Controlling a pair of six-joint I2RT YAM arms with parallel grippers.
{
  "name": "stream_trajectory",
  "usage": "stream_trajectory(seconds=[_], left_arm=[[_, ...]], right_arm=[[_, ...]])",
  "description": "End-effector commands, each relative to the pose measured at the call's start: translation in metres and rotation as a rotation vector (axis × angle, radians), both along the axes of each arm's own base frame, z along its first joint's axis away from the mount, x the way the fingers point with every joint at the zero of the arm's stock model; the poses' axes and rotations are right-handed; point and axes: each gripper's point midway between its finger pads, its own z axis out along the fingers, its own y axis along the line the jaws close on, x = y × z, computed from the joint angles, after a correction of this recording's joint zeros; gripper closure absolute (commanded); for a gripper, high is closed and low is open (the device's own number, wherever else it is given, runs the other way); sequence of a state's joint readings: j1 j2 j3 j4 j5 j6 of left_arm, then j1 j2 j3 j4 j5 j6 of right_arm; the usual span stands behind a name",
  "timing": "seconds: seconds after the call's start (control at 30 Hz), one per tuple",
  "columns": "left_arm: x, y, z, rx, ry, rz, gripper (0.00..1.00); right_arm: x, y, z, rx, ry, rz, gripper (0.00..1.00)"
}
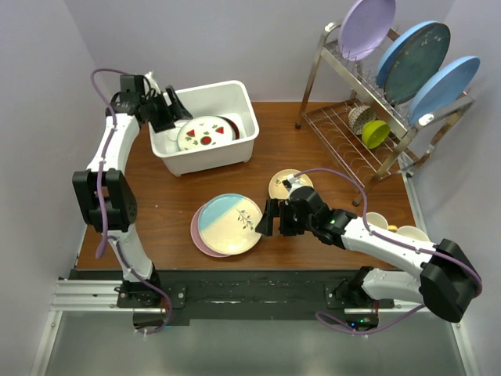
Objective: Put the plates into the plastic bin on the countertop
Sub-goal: Place the plate in the plastic bin.
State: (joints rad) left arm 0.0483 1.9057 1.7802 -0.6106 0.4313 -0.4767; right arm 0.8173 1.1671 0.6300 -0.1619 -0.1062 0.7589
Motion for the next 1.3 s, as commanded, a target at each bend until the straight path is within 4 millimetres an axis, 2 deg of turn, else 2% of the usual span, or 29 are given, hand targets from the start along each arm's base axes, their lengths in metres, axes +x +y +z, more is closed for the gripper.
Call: stream_trajectory(seconds=[0.0,0.13,0.2,0.27,0.3,0.37,0.53,0.57,0.6,0.67,0.7,0.77,0.8,0.87,0.9,1.03,1.27], left_arm=[[-0.018,-0.018,0.111,-0.094,-0.284,-0.076,0.16],[-0.047,-0.025,0.142,-0.112,-0.375,-0.108,0.08],[-0.069,-0.030,0.149,-0.135,-0.396,-0.126,0.05],[-0.083,-0.035,0.156,-0.162,-0.424,-0.144,0.03],[-0.099,-0.038,0.155,-0.174,-0.430,-0.147,0.02],[-0.114,-0.042,0.160,-0.205,-0.451,-0.160,0.01],[-0.160,-0.048,0.148,-0.228,-0.448,-0.168,0.00],[-0.172,-0.048,0.151,-0.228,-0.467,-0.171,0.00],[-0.177,-0.049,0.138,-0.232,-0.439,-0.167,0.00],[-0.193,-0.049,0.134,-0.233,-0.441,-0.163,0.00],[-0.198,-0.050,0.120,-0.240,-0.413,-0.157,0.00],[-0.213,-0.049,0.115,-0.242,-0.417,-0.144,0.00],[-0.218,-0.049,0.100,-0.249,-0.386,-0.132,0.00],[-0.232,-0.051,0.095,-0.264,-0.384,-0.123,0.00],[-0.237,-0.051,0.079,-0.273,-0.349,-0.114,0.00],[-0.259,-0.050,0.048,-0.280,-0.285,-0.079,0.00],[-0.279,-0.049,0.017,-0.272,-0.229,-0.065,0.00]], right_arm=[[0.001,0.005,0.009,0.033,-0.011,0.011,0.01],[0.001,0.005,0.009,0.036,-0.012,0.011,0.01],[0.001,0.006,0.007,0.036,-0.007,0.010,0.01],[0.001,0.007,0.006,0.043,-0.006,0.014,0.01],[0.001,0.008,0.006,0.045,-0.003,0.014,0.01],[0.000,0.009,0.003,0.047,0.004,0.019,0.01],[-0.001,0.010,-0.001,0.050,0.013,0.019,0.01],[-0.001,0.010,-0.001,0.051,0.014,0.020,0.01],[-0.002,0.010,-0.001,0.052,0.015,0.022,0.01],[-0.002,0.009,-0.002,0.049,0.017,0.019,0.01],[-0.002,0.009,-0.004,0.048,0.020,0.018,0.01],[-0.002,0.009,-0.005,0.048,0.021,0.016,0.01],[-0.002,0.010,-0.004,0.049,0.019,0.018,0.01],[-0.003,0.009,-0.008,0.046,0.026,0.015,0.01],[-0.003,0.009,-0.010,0.044,0.031,0.013,0.01],[-0.004,0.009,-0.016,0.040,0.043,0.012,0.01],[-0.006,0.008,-0.031,0.039,0.075,-0.006,0.01]])
